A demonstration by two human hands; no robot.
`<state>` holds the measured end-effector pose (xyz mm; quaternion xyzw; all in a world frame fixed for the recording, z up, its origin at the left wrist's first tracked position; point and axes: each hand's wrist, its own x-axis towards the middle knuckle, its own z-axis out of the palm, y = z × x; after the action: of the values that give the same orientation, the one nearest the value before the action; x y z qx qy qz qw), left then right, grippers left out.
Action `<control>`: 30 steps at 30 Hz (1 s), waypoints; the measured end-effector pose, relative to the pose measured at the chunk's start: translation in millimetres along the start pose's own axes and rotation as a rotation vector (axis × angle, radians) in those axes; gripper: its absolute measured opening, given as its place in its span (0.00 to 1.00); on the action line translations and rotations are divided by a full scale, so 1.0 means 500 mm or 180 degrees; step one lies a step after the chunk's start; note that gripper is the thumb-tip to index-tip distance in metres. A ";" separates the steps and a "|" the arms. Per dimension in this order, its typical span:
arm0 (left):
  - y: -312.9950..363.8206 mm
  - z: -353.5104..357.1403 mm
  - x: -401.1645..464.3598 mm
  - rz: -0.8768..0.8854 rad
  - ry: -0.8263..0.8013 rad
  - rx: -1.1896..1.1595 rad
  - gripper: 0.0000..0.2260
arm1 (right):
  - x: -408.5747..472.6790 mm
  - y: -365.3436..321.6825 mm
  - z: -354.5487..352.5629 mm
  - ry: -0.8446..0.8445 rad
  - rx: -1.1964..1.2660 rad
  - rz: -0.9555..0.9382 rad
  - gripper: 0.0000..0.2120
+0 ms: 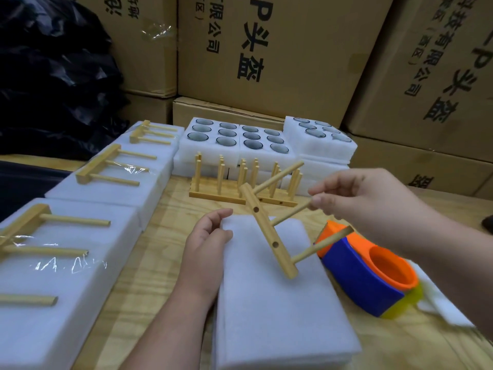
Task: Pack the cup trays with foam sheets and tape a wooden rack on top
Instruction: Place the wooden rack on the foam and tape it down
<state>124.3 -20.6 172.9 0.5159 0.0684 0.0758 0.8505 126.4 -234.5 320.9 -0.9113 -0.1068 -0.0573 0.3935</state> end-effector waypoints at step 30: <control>-0.003 -0.008 0.002 -0.0060 -0.0011 0.0294 0.20 | -0.093 0.105 0.099 -0.0410 0.0137 0.0453 0.06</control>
<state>124.6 -17.7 169.6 0.5541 0.0752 0.0637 0.8266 95.0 -240.4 241.1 -0.9097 -0.0681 0.0318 0.4085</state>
